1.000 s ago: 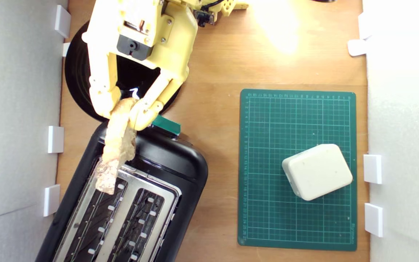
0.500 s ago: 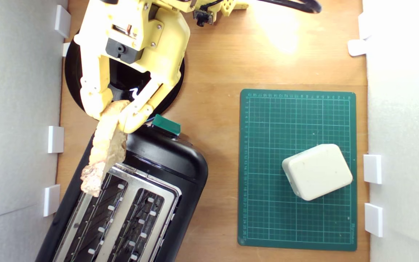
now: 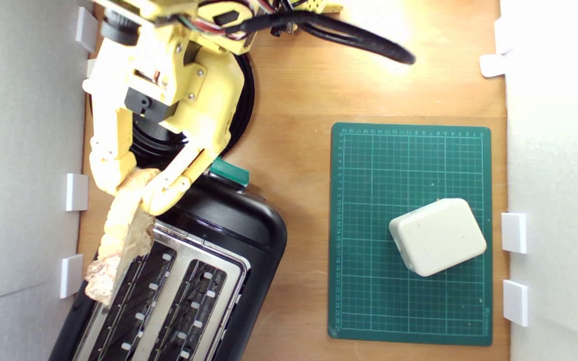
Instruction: Pick bread and place in toaster
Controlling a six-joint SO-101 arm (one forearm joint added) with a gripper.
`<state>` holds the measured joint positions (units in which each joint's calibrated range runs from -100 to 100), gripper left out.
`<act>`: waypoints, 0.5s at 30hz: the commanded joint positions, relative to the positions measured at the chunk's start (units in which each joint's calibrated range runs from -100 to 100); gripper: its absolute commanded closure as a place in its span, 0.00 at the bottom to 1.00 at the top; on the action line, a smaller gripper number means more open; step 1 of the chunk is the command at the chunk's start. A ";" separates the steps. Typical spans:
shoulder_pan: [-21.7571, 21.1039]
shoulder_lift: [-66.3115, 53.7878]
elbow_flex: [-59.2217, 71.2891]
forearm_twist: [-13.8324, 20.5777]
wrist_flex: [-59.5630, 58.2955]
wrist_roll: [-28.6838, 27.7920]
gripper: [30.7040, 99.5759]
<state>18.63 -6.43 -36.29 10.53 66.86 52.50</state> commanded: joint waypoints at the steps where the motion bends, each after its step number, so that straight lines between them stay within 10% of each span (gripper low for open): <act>1: 0.79 0.02 -3.24 -0.10 -2.27 -0.21 0.59; 15: 0.71 2.85 -3.24 -0.19 -4.75 -0.21 0.59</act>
<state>18.63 -3.40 -36.29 10.00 64.66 52.50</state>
